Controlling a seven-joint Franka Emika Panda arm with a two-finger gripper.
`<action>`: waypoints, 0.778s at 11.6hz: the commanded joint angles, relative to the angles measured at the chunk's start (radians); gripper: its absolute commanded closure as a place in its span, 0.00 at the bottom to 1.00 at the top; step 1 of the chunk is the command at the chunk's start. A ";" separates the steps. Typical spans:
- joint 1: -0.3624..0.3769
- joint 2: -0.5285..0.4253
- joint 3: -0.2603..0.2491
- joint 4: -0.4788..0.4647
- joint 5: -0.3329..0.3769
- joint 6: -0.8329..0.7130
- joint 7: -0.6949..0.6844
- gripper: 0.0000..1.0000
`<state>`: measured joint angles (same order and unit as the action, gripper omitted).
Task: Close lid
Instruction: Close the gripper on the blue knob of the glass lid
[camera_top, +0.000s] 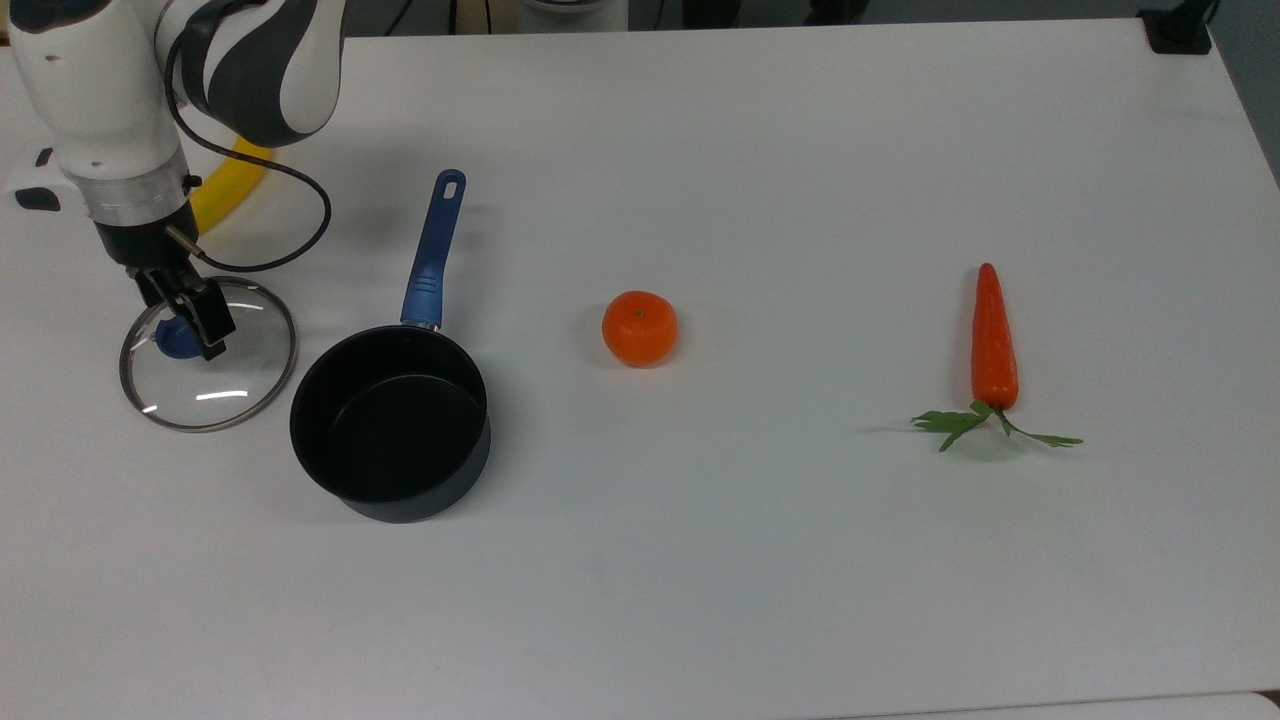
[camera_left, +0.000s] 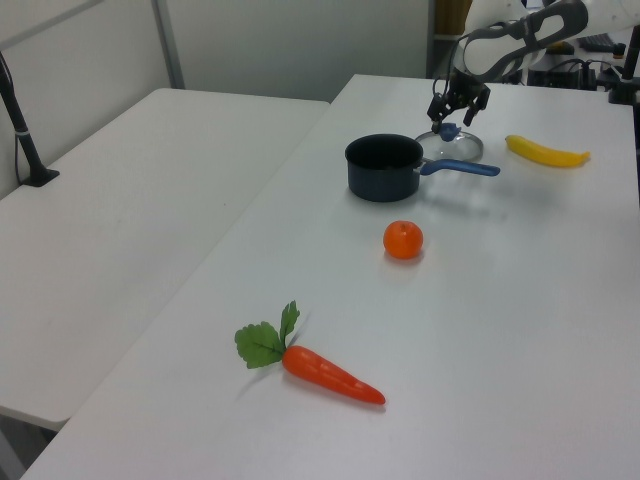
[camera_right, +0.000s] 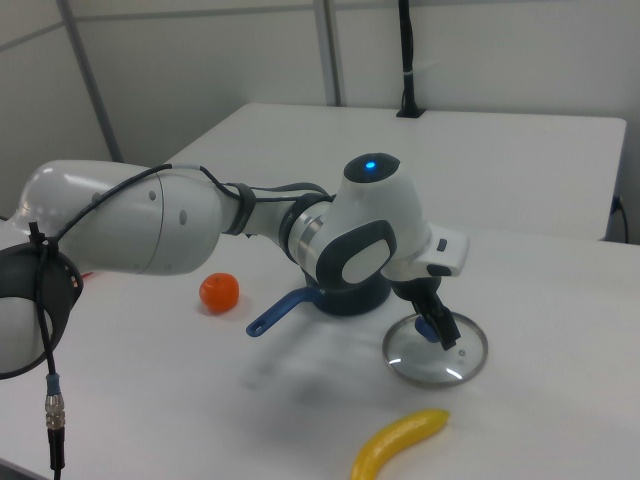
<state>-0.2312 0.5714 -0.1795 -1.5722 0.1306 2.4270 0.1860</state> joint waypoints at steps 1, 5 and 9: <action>0.010 0.012 -0.008 0.003 0.018 0.020 0.015 0.09; 0.009 0.012 -0.006 0.004 0.014 0.020 0.046 0.33; 0.009 0.010 -0.008 0.009 0.018 0.020 0.053 0.47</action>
<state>-0.2311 0.5795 -0.1795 -1.5690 0.1307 2.4270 0.2227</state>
